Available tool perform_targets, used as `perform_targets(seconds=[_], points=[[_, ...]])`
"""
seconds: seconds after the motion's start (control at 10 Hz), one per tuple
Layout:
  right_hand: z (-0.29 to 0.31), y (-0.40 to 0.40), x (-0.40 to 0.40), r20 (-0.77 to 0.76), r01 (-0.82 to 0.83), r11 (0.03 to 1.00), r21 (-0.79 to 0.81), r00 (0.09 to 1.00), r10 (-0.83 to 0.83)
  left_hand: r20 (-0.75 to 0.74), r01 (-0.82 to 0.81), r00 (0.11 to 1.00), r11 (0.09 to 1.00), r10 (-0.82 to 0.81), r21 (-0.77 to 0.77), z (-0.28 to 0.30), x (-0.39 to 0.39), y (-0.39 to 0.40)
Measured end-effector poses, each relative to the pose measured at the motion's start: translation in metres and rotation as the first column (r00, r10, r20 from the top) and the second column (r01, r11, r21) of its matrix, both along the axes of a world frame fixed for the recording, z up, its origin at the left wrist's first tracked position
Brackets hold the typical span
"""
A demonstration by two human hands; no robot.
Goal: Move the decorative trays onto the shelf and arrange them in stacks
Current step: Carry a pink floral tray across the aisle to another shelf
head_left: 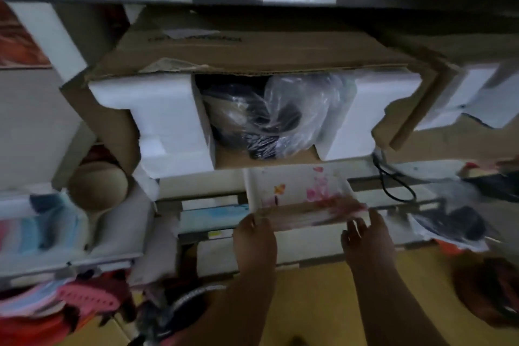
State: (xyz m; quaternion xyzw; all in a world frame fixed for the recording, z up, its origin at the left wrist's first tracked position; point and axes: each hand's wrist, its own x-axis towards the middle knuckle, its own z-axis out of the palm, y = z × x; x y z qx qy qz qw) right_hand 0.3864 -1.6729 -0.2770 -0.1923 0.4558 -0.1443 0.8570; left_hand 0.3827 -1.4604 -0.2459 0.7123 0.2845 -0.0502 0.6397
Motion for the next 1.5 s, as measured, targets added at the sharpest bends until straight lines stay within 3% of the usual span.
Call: perform_targets(seconds=[0.1, 0.2, 0.4, 0.5, 0.6, 0.7, 0.8, 0.9, 1.0, 1.2, 1.5], points=[[0.011, -0.003, 0.019, -0.046, -0.097, 0.991, -0.087, 0.995, 0.094, -0.013, -0.113, 0.993, 0.994, 0.113, 0.002, 0.001, -0.008, -0.014], [0.010, 0.003, 0.026, -0.125, -0.101, 0.951, -0.291, 0.990, 0.067, -0.010, -0.201, 0.979, 0.978, 0.202, 0.048, 0.003, -0.014, -0.026], [0.018, 0.002, 0.024, -0.158, -0.172, 0.953, -0.250, 0.978, 0.135, -0.063, -0.304, 0.950, 0.952, 0.306, 0.043, -0.004, 0.000, -0.035], [0.023, -0.009, 0.029, -0.151, -0.313, 0.932, -0.184, 0.946, 0.288, -0.091, -0.425, 0.904, 0.900, 0.417, -0.093, -0.027, 0.009, -0.033], [0.035, -0.018, 0.025, -0.187, -0.391, 0.844, -0.366, 0.920, 0.345, -0.041, -0.501, 0.861, 0.834, 0.506, -0.232, 0.025, 0.002, -0.052], [0.054, -0.028, 0.031, -0.160, -0.370, 0.847, -0.382, 0.929, 0.334, -0.080, -0.492, 0.853, 0.741, 0.517, -0.456, 0.052, 0.012, -0.061], [0.068, -0.037, 0.038, -0.014, -0.424, 0.885, -0.192, 0.903, 0.429, -0.014, -0.389, 0.887, 0.730, 0.462, -0.562, 0.075, 0.023, -0.061], [0.068, -0.036, 0.032, 0.060, -0.487, 0.851, -0.196, 0.860, 0.506, -0.169, -0.451, 0.863, 0.576, 0.476, -0.682, 0.065, 0.039, -0.046], [0.064, -0.031, 0.009, 0.085, -0.470, 0.858, -0.205, 0.865, 0.494, -0.137, -0.400, 0.889, 0.597, 0.436, -0.696, 0.072, 0.022, -0.036], [0.067, -0.004, -0.088, 0.190, -0.529, 0.816, -0.234, 0.798, 0.572, -0.093, -0.333, 0.885, 0.482, 0.456, -0.810, 0.063, -0.075, -0.001], [0.097, 0.103, -0.216, 0.181, -0.622, 0.732, -0.279, 0.714, 0.676, -0.003, -0.266, 0.810, 0.362, 0.586, -0.894, 0.058, -0.249, 0.097]])
